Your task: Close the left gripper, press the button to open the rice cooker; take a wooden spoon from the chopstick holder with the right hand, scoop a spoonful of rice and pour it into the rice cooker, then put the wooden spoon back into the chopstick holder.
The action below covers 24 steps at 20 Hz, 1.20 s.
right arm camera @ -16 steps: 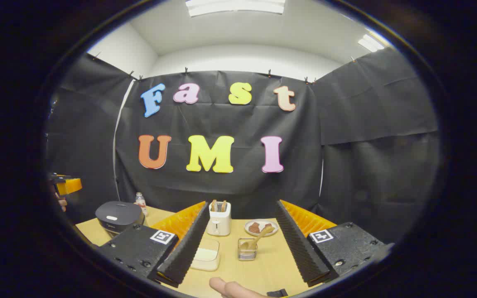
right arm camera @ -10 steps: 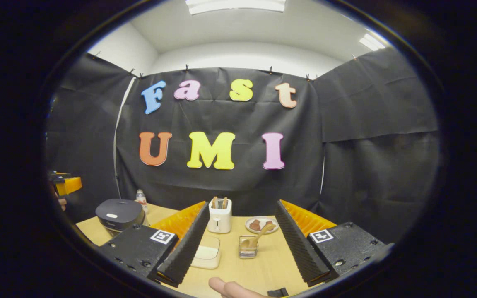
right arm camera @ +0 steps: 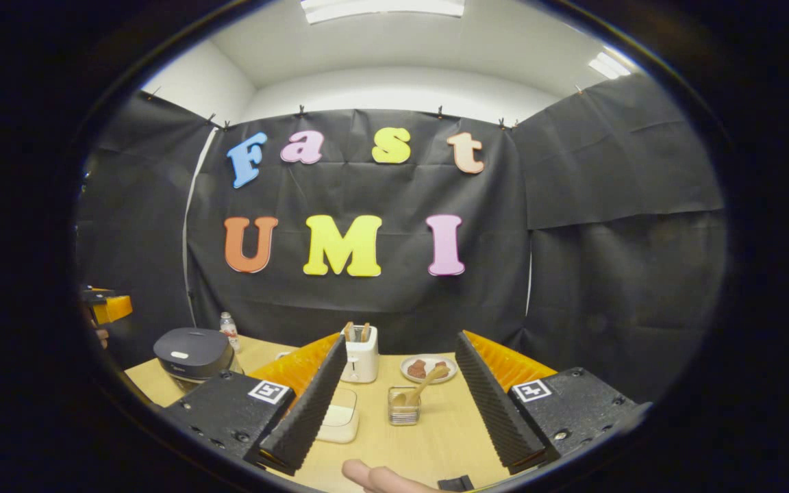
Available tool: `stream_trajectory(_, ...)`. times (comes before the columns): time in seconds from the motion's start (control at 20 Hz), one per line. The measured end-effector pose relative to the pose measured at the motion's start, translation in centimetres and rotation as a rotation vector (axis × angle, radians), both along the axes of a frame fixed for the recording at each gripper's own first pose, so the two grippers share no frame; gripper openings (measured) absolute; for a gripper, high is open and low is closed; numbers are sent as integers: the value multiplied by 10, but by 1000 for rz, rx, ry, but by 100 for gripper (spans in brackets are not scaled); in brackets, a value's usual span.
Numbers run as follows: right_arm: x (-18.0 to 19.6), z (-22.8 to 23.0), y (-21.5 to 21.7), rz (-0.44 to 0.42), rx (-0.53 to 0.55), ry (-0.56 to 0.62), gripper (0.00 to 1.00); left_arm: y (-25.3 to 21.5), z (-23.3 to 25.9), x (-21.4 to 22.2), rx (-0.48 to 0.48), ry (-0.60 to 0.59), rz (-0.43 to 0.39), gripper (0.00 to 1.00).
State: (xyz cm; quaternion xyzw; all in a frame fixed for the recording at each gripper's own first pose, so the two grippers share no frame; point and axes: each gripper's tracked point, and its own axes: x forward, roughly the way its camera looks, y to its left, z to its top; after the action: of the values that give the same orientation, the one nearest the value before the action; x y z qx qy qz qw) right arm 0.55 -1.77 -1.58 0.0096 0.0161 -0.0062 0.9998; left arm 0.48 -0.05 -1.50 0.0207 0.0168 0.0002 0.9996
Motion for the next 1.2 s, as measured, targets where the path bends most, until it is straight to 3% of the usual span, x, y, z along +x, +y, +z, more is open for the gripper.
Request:
stream_trajectory(0.45, 8, -16, -3, 5, 12, 17, 97, -1, -12, 13, 3, 29, -12, 94)
stream_trajectory(0.65, 13, -25, -5, 9, 21, 30, 97, 10, -18, 28, 55, 49, 20, 94)
stream_trajectory(0.7, 14, -27, -6, 10, 21, 34, 97, 12, -23, 33, 61, 64, 32, 80)
stream_trajectory(0.75, 16, -30, -8, 11, 22, 36, 100, 12, -28, 37, 55, 82, 34, 94)
stream_trajectory(0.8, 18, -32, -9, 11, 24, 38, 100, 10, -31, 40, 42, 95, 26, 65)
stream_trajectory(0.85, 19, -34, -10, 11, 27, 41, 100, 9, -33, 44, 25, 105, 22, 70)
stream_trajectory(1.0, 24, -41, -15, 15, 41, 51, 100, 15, -40, 57, -17, 138, 37, 40)
stream_trajectory(1.05, 25, -42, -15, 19, 43, 53, 100, 14, -41, 62, -32, 144, 21, 36)
stream_trajectory(1.1, 26, -44, -16, 21, 46, 56, 100, 9, -44, 64, -44, 157, 11, 12)
stream_trajectory(1.2, 28, -50, -19, 23, 44, 61, 97, 16, -55, 75, -32, 193, 29, 2)
